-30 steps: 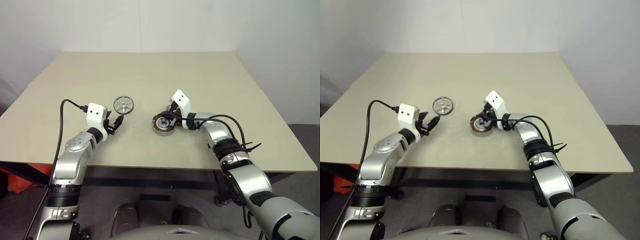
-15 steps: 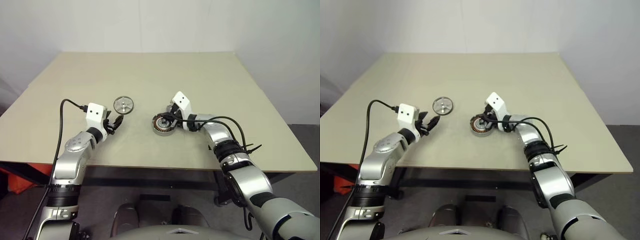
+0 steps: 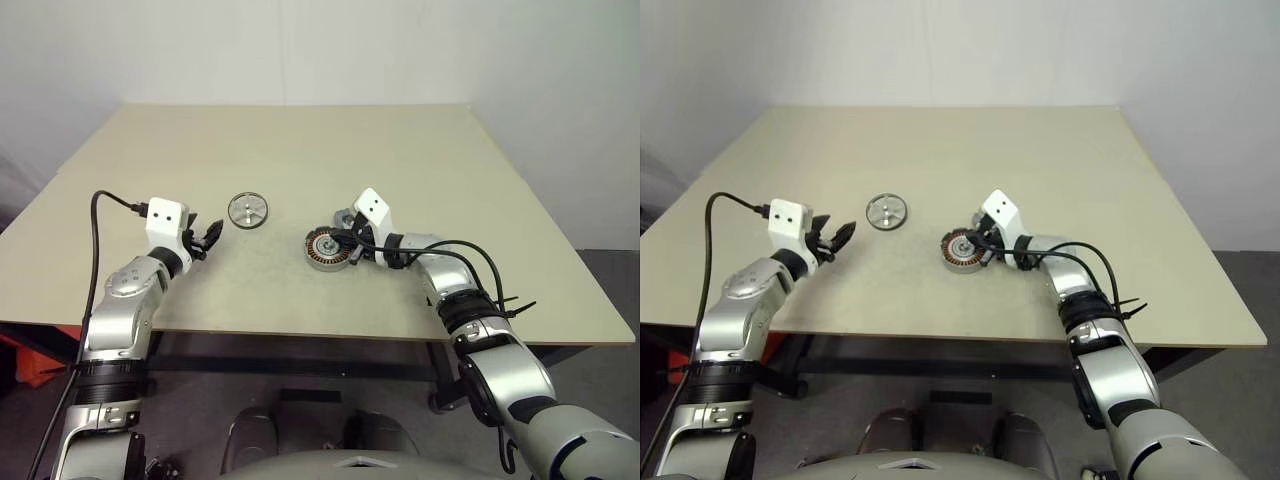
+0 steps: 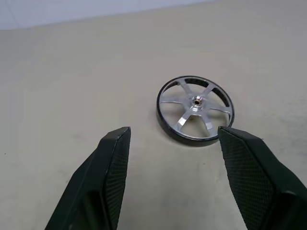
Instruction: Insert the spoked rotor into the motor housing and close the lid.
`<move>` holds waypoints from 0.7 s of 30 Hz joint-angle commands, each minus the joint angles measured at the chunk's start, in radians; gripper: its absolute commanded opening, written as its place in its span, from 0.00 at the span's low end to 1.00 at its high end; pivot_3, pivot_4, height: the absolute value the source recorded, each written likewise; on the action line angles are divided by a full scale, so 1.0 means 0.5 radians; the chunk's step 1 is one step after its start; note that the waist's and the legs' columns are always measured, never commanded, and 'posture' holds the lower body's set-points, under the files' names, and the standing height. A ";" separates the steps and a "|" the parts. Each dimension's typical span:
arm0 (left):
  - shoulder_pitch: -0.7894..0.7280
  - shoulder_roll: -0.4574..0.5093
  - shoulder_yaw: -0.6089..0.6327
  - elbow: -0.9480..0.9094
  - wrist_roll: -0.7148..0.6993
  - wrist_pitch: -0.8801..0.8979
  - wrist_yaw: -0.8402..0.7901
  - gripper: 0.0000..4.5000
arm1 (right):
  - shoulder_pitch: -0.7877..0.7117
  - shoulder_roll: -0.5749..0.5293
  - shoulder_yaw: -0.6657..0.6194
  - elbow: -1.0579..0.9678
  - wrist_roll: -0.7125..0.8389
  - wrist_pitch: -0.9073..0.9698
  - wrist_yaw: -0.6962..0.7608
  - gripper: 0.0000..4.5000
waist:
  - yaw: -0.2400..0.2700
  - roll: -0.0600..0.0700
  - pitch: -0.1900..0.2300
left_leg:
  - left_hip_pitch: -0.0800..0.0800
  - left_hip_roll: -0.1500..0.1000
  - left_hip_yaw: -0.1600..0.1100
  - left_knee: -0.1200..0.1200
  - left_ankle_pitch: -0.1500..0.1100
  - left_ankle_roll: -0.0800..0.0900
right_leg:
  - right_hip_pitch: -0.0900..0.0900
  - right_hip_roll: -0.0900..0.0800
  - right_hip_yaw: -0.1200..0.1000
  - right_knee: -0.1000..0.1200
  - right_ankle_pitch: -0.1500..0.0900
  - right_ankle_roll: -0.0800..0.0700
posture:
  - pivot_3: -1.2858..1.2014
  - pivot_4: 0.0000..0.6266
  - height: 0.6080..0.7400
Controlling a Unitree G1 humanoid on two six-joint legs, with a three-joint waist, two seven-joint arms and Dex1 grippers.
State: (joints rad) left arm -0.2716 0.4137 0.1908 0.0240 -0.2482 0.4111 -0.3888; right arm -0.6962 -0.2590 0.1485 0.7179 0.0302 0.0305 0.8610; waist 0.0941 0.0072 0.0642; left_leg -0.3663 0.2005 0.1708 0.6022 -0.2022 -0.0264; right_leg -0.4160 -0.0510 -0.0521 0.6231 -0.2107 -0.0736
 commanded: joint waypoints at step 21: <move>-0.018 -0.010 -0.004 -0.033 0.009 -0.062 0.001 0.68 | 0.055 0.061 -0.042 -0.455 0.124 0.208 -0.006 0.00 | 0.000 -0.001 0.000 | 0.000 0.000 0.000 0.000 0.000 0.000 | 0.000 0.000 0.000 0.000 0.000 0.000 | 0.52 0.00 1.00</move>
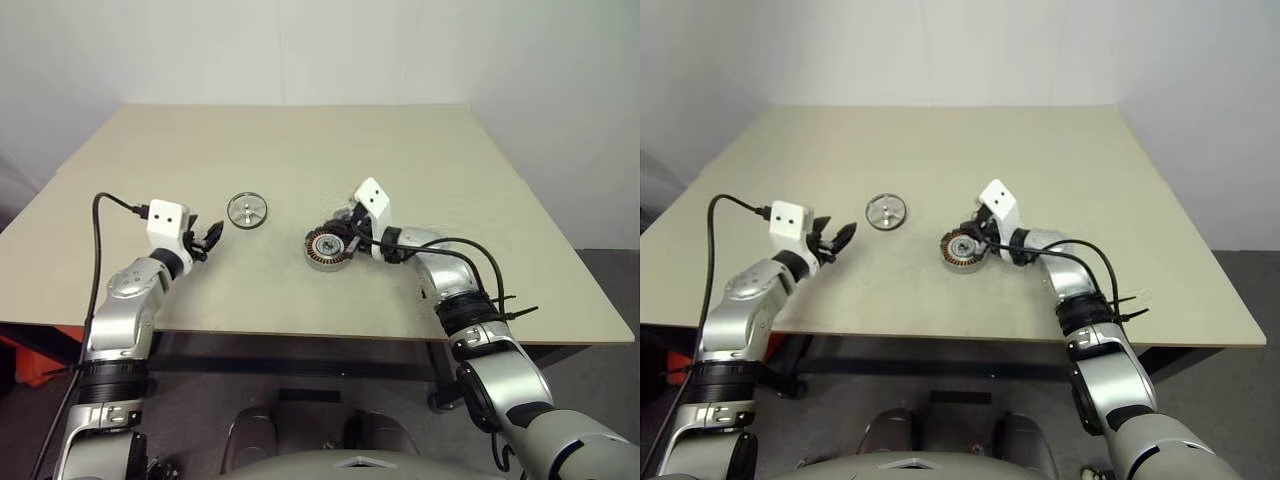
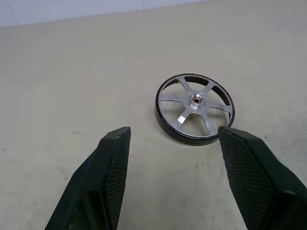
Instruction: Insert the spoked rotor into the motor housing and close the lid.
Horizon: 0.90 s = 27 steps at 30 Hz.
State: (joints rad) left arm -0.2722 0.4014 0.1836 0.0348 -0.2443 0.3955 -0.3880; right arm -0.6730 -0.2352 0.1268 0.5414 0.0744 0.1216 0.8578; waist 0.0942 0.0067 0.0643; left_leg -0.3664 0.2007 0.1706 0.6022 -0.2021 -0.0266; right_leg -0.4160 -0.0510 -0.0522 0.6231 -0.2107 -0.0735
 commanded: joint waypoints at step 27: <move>0.005 0.001 -0.013 -0.068 0.023 -0.035 0.007 0.68 | -0.093 0.061 0.010 0.046 0.019 -0.059 -0.039 0.00 | -0.001 -0.002 0.000 | 0.002 0.000 -0.001 0.000 0.001 -0.002 | 0.003 0.000 -0.001 0.000 0.000 0.000 | 0.52 0.00 1.00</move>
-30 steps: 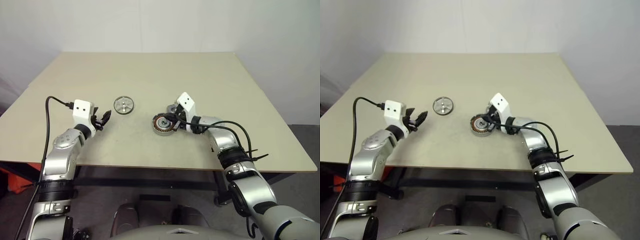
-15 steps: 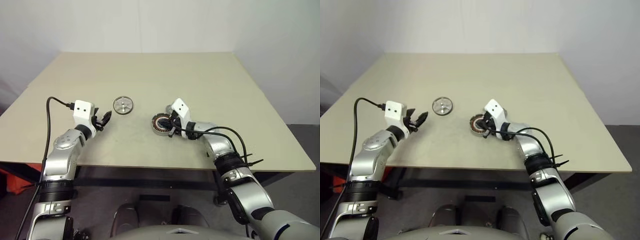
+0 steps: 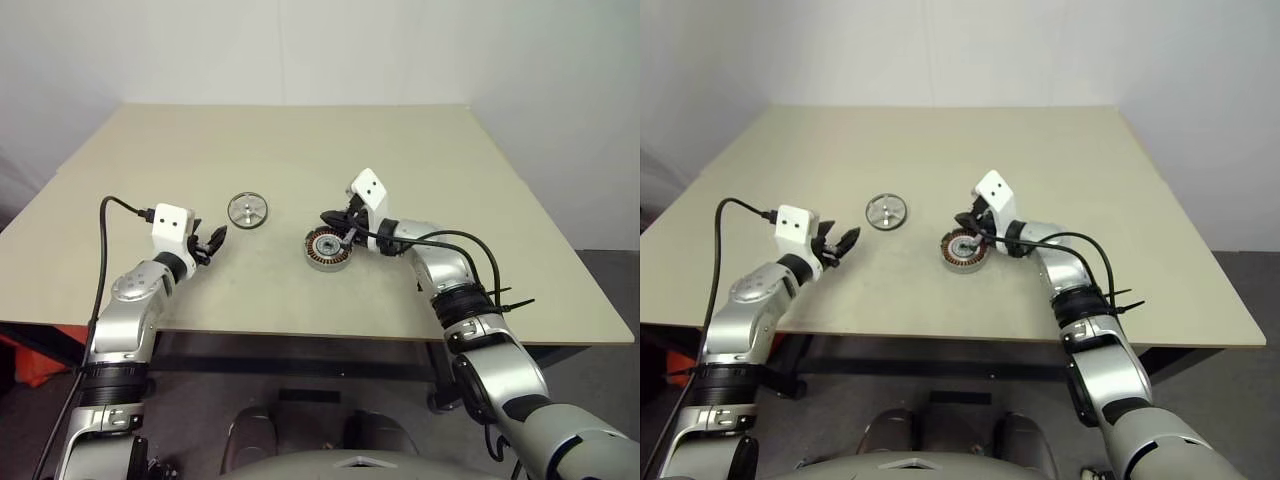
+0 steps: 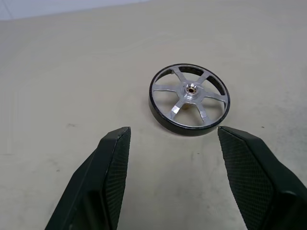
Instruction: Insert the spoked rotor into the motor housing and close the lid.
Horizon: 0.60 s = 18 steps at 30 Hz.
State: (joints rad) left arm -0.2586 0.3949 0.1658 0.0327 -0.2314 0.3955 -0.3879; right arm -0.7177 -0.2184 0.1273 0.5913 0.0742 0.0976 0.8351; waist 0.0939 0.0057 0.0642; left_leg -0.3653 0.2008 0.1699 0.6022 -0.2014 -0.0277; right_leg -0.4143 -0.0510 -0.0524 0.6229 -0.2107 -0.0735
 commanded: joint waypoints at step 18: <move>-0.026 0.018 0.020 -0.072 -0.002 -0.028 0.012 0.68 | 0.025 0.064 -0.001 -0.054 0.014 -0.014 -0.036 0.00 | -0.003 -0.001 0.000 | 0.015 0.001 -0.001 -0.001 0.001 -0.001 | 0.014 0.000 -0.001 -0.002 -0.002 0.003 | 0.52 0.00 1.00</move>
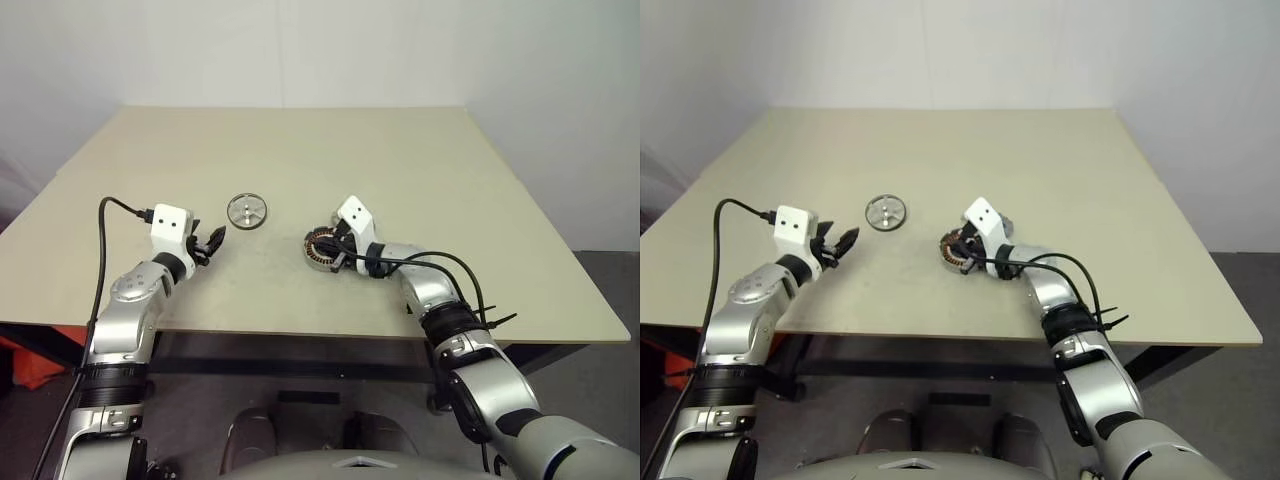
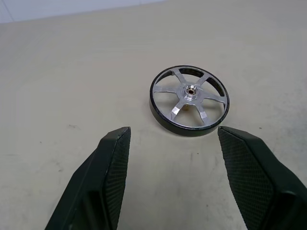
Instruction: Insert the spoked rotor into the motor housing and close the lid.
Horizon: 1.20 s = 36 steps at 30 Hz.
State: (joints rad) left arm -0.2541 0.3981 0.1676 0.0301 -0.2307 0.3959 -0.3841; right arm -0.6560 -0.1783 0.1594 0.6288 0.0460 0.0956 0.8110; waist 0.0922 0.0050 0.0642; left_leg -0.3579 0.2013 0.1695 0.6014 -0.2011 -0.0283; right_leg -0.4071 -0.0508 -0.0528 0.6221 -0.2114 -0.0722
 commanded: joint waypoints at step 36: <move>-0.501 -0.248 0.411 0.236 -0.344 0.569 0.515 0.68 | -0.205 -0.065 -0.150 -0.264 0.156 0.035 -0.030 0.00 | 0.010 -0.003 0.002 | -0.002 -0.002 -0.001 -0.005 0.000 0.000 | 0.000 0.000 -0.001 -0.005 0.001 -0.002 | 0.52 0.00 1.00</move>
State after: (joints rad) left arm -0.4583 0.2795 0.3656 0.1429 -0.3769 0.6659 -0.1428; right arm -0.7254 -0.2072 0.1077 0.5469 0.0944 0.1185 0.7927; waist 0.0975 0.0034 0.0651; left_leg -0.3589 0.2000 0.1688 0.5992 -0.2010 -0.0284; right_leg -0.4069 -0.0509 -0.0531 0.6197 -0.2109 -0.0730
